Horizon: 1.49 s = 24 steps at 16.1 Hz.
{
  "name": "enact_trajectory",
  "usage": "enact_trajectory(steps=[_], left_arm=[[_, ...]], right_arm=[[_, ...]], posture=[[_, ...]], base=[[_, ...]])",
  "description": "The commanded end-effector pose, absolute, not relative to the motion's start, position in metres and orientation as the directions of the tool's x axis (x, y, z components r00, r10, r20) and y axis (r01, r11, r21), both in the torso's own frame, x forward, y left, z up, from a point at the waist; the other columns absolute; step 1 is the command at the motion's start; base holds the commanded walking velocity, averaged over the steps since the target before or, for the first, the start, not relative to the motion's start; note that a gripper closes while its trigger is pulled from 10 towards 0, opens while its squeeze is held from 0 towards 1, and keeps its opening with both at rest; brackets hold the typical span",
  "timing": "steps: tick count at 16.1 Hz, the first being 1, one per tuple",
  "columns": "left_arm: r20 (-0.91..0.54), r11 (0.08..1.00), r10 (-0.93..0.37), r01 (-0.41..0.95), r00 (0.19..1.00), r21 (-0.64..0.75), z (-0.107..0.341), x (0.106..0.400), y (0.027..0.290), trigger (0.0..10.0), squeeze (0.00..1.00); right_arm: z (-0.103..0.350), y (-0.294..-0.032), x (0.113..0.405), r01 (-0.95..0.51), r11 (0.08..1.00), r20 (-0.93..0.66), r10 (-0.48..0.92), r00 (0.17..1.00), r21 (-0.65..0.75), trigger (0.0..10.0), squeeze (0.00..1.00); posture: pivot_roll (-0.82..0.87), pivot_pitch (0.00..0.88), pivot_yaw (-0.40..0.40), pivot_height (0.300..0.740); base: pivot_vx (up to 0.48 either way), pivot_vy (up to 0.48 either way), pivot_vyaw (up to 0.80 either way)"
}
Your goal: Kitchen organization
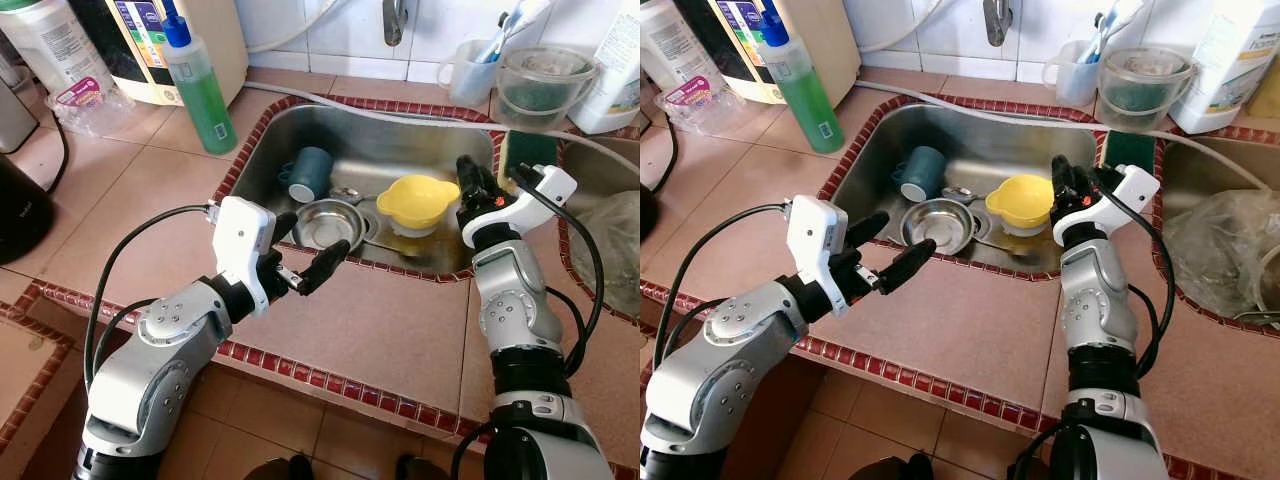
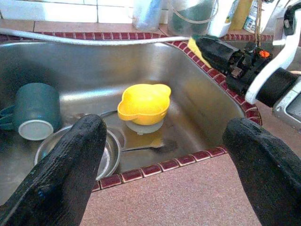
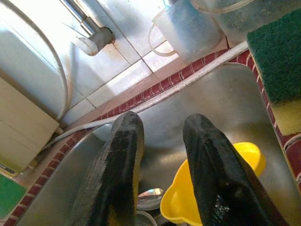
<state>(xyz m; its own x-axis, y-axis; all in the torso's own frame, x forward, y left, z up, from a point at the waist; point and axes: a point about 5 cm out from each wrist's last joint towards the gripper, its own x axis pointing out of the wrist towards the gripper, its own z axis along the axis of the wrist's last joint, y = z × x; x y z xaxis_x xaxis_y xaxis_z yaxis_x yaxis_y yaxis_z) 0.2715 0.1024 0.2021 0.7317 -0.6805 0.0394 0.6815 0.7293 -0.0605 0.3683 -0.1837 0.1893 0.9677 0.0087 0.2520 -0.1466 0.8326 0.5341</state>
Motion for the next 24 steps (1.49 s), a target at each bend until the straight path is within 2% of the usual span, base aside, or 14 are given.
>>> enact_trajectory(steps=[1, 5, 7, 9, 17, 20, 24], left_arm=[[0.04, 0.75, -0.659, 0.66, 0.751, -0.051, 0.202, 0.274, 0.108, 10.0, 0.0], [0.077, 0.789, -0.608, 0.612, 0.79, -0.046, 0.203, 0.283, 0.113, 10.0, 0.0], [0.099, 0.856, -0.515, 0.517, 0.852, -0.001, 0.197, 0.293, 0.125, 10.0, 0.0], [0.096, 0.883, -0.468, 0.47, 0.878, 0.011, 0.19, 0.301, 0.129, 10.0, 0.0], [0.101, 0.934, -0.357, 0.357, 0.929, 0.02, 0.17, 0.319, 0.143, 10.0, 0.0], [0.128, 0.953, -0.303, 0.301, 0.944, 0.033, 0.163, 0.321, 0.145, 10.0, 0.0], [0.13, 0.956, -0.293, 0.291, 0.947, 0.038, 0.156, 0.319, 0.15, 10.0, 0.0]], right_arm=[[0.186, -0.185, 0.367, -0.152, 0.831, 0.254, 0.013, 0.967, 0.535, 10.0, 1.0], [0.189, -0.179, 0.363, -0.195, 0.859, 0.288, 0.059, 0.956, 0.473, 10.0, 1.0], [0.192, -0.175, 0.361, -0.219, 0.865, 0.306, 0.081, 0.948, 0.45, 10.0, 1.0], [0.192, -0.172, 0.36, -0.233, 0.878, 0.319, 0.098, 0.942, 0.418, 10.0, 1.0], [0.187, -0.166, 0.342, -0.256, 0.919, 0.343, 0.146, 0.928, 0.3, 10.0, 1.0], [0.174, -0.165, 0.332, -0.237, 0.948, 0.319, 0.162, 0.934, 0.212, 10.0, 1.0], [0.165, -0.161, 0.323, -0.233, 0.947, 0.308, 0.159, 0.938, 0.22, 10.0, 1.0]], posture=[[-0.08, 0.2, 0.125, 0.74], [-0.09, 0.155, 0.106, 0.74], [-0.1, 0.13, 0.096, 0.74], [-0.11, 0.096, 0.089, 0.74], [-0.12, 0.001, 0.078, 0.74], [-0.12, 0.0, 0.078, 0.74], [-0.11, 0.0, 0.067, 0.74]], base=[[0.0, 0.0, 0.0], [0.0, 0.0, 0.0], [0.0, 0.0, 0.0], [0.0, 0.0, 0.0], [0.0, 0.0, 0.0], [0.0, 0.0, 0.0], [0.0, 0.0, 0.0]])
